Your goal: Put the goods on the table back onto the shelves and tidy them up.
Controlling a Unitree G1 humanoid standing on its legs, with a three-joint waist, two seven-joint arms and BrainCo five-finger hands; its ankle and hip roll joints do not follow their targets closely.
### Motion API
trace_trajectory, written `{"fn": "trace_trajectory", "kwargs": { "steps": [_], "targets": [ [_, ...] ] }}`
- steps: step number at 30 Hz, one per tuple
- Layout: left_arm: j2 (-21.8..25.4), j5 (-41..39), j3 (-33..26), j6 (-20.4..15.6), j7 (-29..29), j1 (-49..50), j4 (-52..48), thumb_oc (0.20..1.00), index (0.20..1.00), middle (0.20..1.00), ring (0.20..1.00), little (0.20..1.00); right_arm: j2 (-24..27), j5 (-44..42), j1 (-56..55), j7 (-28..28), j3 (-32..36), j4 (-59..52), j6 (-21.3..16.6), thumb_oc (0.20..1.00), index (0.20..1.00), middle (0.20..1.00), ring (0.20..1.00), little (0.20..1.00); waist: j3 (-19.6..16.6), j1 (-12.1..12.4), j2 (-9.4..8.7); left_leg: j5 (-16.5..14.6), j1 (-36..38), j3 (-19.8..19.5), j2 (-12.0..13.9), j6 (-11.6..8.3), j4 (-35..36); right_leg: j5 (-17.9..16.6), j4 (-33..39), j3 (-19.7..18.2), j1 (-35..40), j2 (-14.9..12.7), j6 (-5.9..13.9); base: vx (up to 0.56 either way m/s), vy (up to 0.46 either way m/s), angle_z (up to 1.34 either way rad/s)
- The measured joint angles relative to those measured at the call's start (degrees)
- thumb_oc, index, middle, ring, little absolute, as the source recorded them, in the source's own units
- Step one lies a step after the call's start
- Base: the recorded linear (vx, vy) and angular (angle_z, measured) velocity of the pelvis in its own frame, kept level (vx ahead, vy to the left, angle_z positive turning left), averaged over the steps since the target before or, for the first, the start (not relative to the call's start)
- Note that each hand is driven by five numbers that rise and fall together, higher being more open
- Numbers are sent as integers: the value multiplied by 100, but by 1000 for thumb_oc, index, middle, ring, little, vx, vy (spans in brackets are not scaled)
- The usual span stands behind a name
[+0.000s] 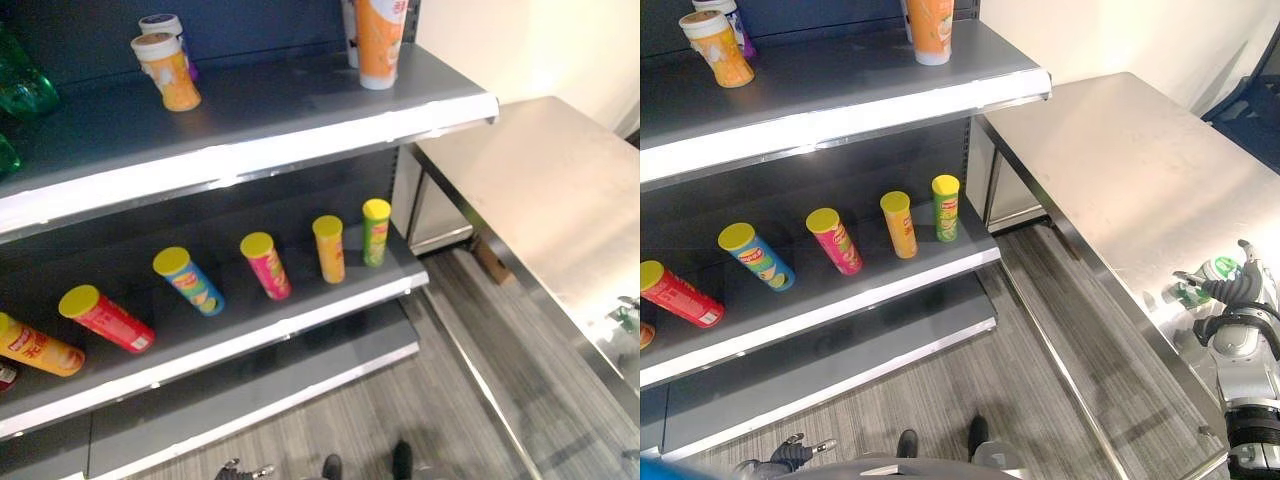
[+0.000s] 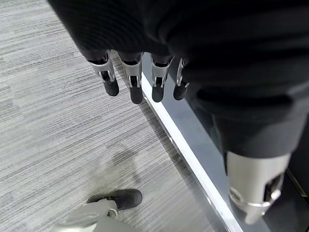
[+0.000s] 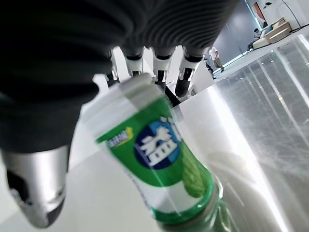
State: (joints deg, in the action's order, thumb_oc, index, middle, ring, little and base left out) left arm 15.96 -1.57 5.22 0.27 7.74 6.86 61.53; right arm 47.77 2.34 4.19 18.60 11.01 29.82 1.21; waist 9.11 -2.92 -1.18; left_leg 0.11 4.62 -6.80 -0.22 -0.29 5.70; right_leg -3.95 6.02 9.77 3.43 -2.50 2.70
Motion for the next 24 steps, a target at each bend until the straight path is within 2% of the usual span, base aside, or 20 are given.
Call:
{"fn": "trace_trajectory", "kwargs": {
  "steps": [13,14,15,24],
  "targets": [
    [0,0,12,-1,26,4,6,1000,1000,1000,1000,1000,1,-17,75,-167,-66,438,5,1000,1000,1000,1000,1000,10,5,-20,0,13,2,-3,0,0,-1,0,2,12,-3,0,0,0,0],
    [0,0,12,-1,27,-5,6,1000,1000,1000,1000,1000,1,-17,75,-179,-66,443,5,514,514,514,514,514,11,4,-21,0,14,2,-3,0,0,-1,0,2,12,-3,0,0,0,0],
    [0,0,12,-2,26,-8,4,1000,1000,1000,1000,1000,1,-19,75,-196,-66,443,5,200,200,200,200,200,11,4,-21,0,14,3,-3,0,0,-1,0,3,12,-3,0,0,0,0],
    [0,-1,9,0,26,-3,9,1000,1000,1000,1000,1000,4,-66,77,-296,-66,408,1,200,200,200,200,200,18,5,-71,0,35,7,-4,0,0,-1,0,-7,29,-4,0,0,0,0]
  ]
}}
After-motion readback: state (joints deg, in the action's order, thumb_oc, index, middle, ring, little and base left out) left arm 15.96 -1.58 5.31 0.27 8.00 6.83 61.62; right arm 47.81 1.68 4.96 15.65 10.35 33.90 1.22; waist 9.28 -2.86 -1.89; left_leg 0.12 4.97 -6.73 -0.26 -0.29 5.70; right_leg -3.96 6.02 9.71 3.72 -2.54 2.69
